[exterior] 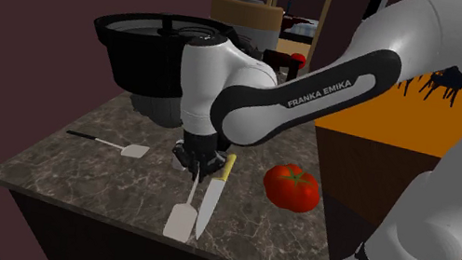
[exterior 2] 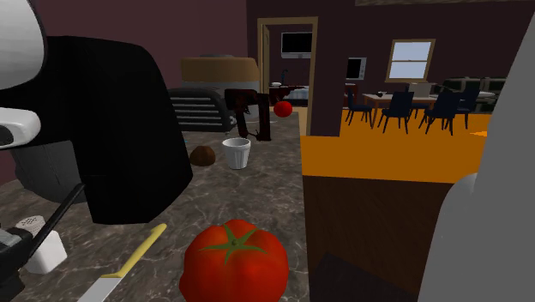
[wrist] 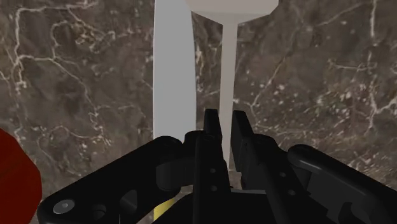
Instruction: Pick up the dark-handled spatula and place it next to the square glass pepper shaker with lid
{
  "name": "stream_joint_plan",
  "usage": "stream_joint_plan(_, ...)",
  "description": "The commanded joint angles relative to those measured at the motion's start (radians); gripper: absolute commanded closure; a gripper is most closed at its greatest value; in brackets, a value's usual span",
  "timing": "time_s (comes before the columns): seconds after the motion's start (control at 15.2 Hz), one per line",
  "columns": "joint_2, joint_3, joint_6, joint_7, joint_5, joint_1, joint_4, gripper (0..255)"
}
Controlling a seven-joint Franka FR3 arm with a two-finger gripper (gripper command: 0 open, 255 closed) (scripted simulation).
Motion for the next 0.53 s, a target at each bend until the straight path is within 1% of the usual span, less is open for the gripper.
stream_joint_plan(0.0,0.009,0.001,0.025,0.005,-0.006,0.000,-0.017,255)
stream_joint_plan(0.46,0.063,0.004,0.115,0.039,-0.048,0.001,-0.063,255)
